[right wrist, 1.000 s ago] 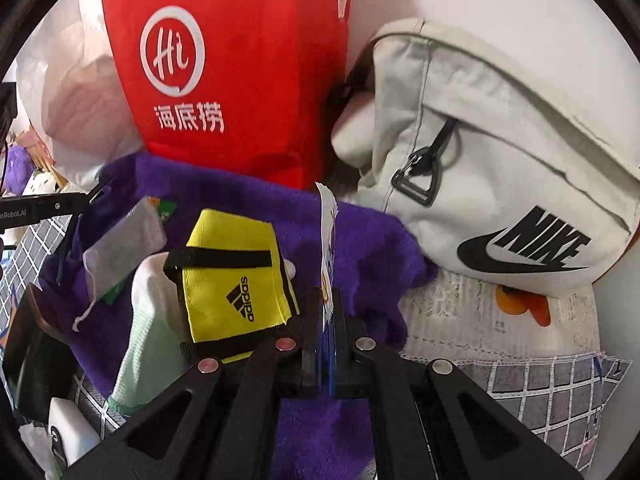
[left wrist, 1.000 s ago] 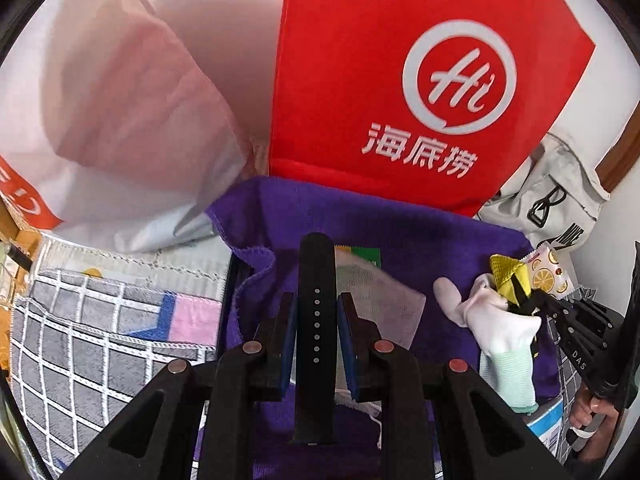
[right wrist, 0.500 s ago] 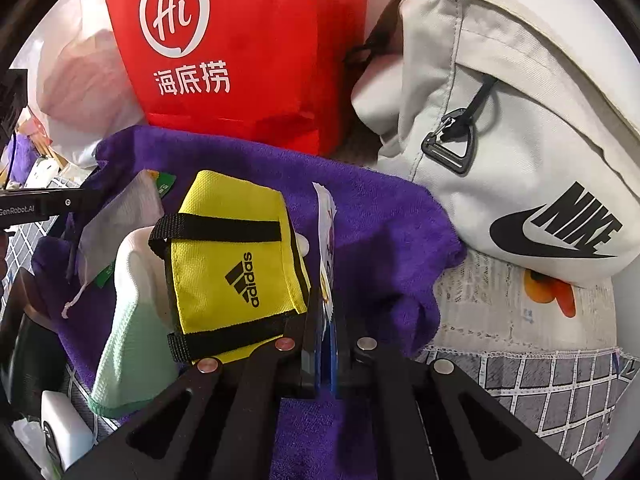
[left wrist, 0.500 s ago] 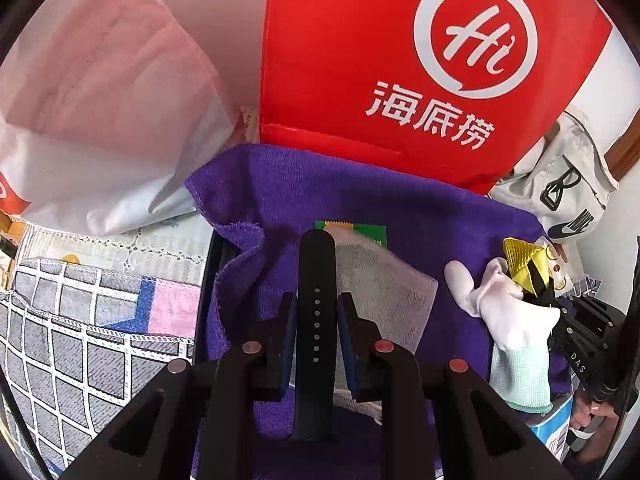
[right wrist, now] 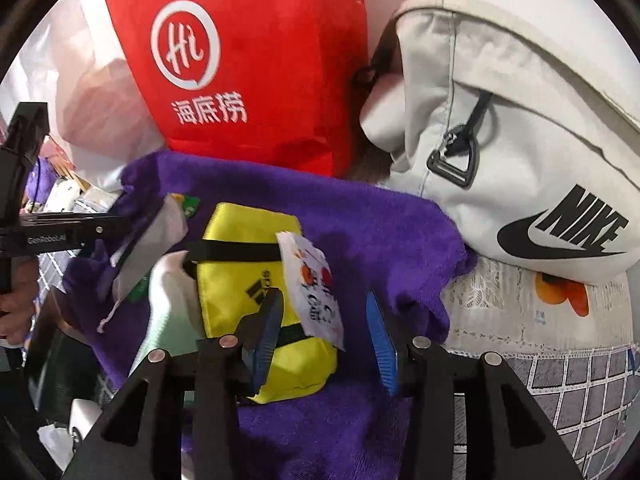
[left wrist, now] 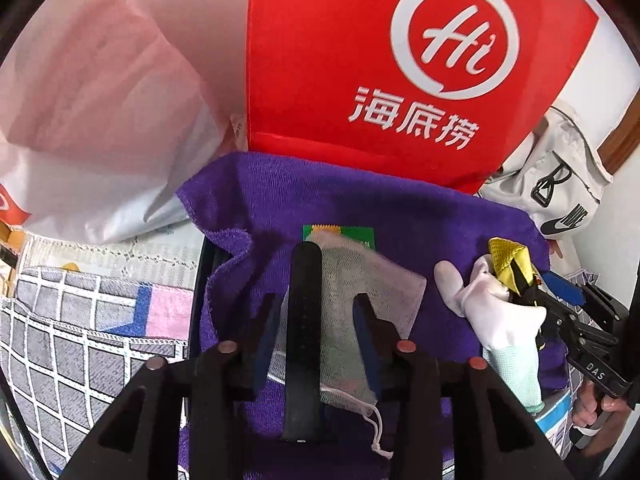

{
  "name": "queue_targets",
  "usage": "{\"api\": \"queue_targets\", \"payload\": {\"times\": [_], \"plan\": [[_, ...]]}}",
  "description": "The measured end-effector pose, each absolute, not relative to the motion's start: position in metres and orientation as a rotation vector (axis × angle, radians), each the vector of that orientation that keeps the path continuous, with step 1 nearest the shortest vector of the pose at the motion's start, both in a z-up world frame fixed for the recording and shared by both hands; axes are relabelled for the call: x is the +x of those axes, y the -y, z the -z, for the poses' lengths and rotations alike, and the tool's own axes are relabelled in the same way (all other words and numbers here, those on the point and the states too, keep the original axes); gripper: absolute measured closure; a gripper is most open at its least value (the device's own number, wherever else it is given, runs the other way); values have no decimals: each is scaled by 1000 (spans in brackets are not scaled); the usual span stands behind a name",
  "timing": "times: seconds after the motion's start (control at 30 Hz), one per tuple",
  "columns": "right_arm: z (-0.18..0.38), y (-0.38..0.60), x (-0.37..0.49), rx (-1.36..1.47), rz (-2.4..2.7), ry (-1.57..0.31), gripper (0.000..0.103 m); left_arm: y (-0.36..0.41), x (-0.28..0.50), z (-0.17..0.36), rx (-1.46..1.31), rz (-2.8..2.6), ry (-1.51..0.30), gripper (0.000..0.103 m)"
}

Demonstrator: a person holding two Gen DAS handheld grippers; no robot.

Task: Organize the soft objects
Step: 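Lower the snack packet and strap onto the towel and open both tools, then withdraw both tools from the towel back over the pile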

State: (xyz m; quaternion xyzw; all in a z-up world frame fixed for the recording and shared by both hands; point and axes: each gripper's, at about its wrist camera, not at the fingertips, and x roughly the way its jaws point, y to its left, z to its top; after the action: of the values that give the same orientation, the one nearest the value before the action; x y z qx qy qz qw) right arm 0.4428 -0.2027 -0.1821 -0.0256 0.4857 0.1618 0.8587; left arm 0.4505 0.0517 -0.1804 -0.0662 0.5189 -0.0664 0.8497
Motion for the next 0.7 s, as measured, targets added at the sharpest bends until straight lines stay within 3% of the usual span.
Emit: {"api": "queue_targets", "payload": {"times": [0.07, 0.13, 0.7], "plan": [[177, 200, 442, -52, -345, -1009, 55, -50, 446, 173, -125, 129, -1078, 60], [170, 201, 439, -43, -349, -1002, 44, -48, 441, 166, -105, 119, -1058, 60], [112, 192, 361, 20, -315, -903, 42, -59, 350, 90, -111, 82, -902, 60]]}}
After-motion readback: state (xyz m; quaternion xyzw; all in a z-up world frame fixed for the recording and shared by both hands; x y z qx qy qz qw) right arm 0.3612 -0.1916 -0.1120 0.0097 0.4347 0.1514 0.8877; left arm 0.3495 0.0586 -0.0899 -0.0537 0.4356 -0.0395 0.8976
